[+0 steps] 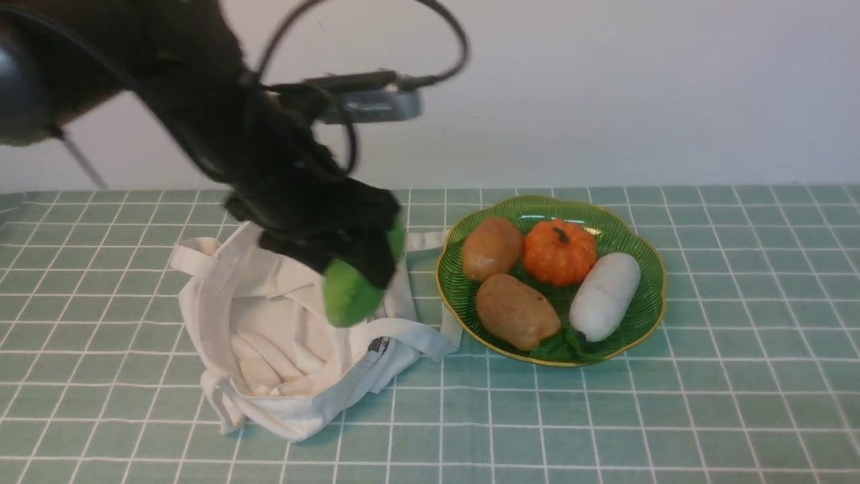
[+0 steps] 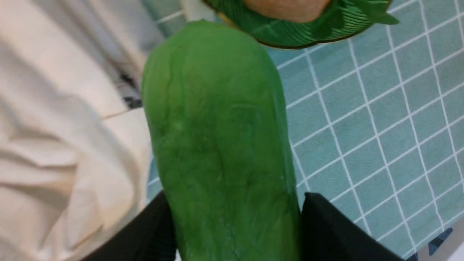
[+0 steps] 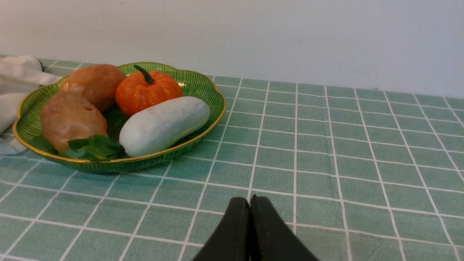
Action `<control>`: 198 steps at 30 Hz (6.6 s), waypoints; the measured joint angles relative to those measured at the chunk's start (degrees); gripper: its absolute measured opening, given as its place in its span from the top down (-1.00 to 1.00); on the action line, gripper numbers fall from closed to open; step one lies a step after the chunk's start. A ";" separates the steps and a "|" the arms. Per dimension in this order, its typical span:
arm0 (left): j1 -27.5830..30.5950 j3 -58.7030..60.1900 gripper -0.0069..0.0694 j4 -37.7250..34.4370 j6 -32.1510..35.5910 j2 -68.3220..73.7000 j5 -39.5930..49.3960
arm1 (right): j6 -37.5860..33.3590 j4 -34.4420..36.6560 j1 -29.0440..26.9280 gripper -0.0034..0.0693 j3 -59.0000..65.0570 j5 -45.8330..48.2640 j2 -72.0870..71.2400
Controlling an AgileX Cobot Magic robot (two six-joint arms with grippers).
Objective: Take vegetables from cloth bag on blue coffee tablecloth place on plate.
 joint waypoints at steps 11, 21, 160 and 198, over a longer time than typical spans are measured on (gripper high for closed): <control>-11.94 -32.90 -0.19 4.84 -12.35 25.60 0.04 | 0.00 0.00 0.00 0.95 0.00 0.00 0.00; -12.45 -41.18 -0.21 11.02 -28.21 35.66 -3.69 | 0.00 0.00 0.00 0.95 0.00 0.00 0.00; 20.60 93.15 0.83 20.76 -3.48 -103.34 -49.26 | -0.66 0.00 0.00 0.95 0.00 0.00 0.00; 20.60 93.16 0.83 20.76 -3.48 -103.34 -49.26 | -0.66 0.00 0.00 0.95 0.00 0.00 0.00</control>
